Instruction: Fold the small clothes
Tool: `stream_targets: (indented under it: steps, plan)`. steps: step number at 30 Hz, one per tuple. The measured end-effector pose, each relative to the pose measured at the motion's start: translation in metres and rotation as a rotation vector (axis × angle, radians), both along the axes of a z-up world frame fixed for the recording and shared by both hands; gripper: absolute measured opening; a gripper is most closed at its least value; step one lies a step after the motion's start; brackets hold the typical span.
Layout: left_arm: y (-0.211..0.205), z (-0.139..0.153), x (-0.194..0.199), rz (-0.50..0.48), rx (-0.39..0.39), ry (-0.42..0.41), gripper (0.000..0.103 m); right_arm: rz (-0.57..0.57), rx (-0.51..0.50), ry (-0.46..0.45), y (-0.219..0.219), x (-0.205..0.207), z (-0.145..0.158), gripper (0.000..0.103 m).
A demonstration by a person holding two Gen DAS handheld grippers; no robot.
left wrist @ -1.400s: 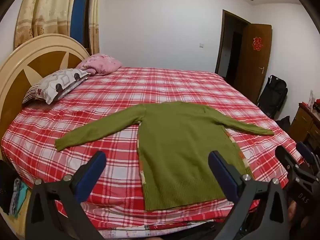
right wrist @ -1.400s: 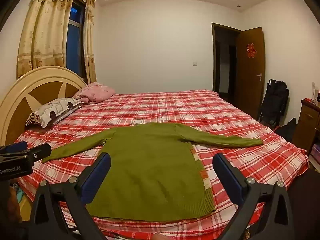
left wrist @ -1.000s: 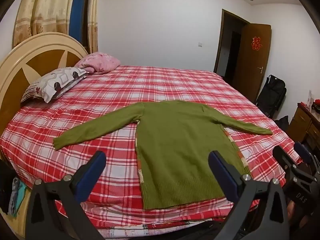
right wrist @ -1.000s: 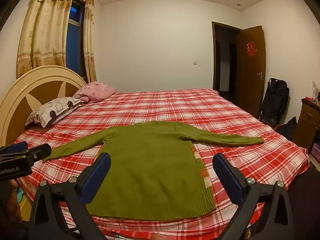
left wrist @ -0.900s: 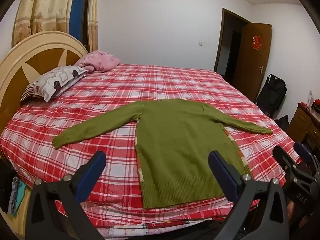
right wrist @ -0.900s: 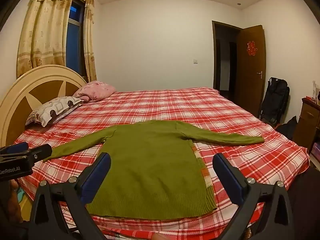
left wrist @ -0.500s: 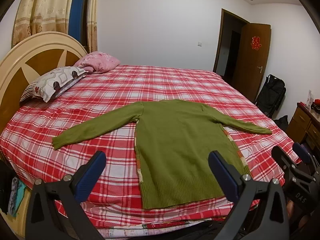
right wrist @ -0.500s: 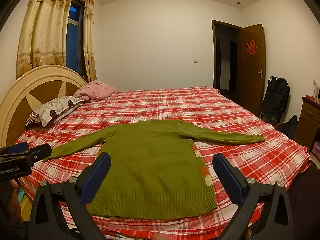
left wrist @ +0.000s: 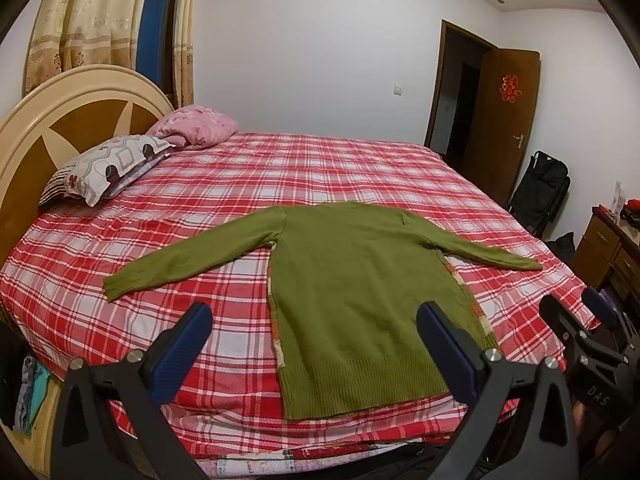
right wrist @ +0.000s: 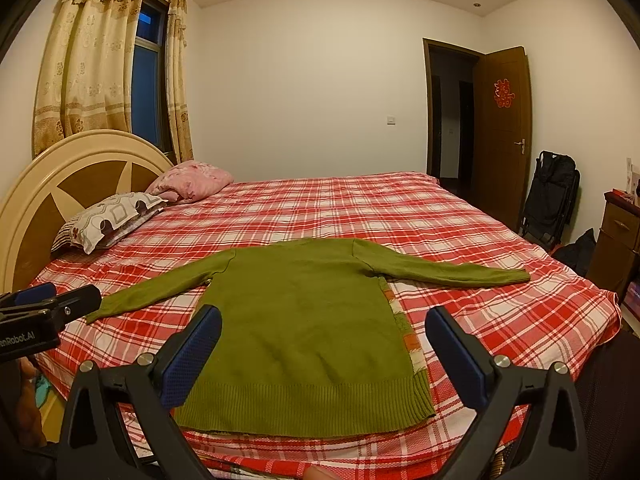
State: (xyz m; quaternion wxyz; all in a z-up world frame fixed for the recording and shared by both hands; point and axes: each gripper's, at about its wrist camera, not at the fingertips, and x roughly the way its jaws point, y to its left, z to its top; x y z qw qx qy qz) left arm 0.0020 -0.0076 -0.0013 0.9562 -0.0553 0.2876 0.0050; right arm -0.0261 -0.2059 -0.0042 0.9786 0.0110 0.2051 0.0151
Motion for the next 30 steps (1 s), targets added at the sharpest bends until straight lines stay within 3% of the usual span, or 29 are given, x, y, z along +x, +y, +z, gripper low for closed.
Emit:
stream_targets:
  steps: [30]
  plan:
    - [-0.0026,-0.0006,-0.0005,-0.001,-0.003,0.001,0.103,-0.002,0.003,0.002,0.0006,-0.0012,-0.0004,0.102]
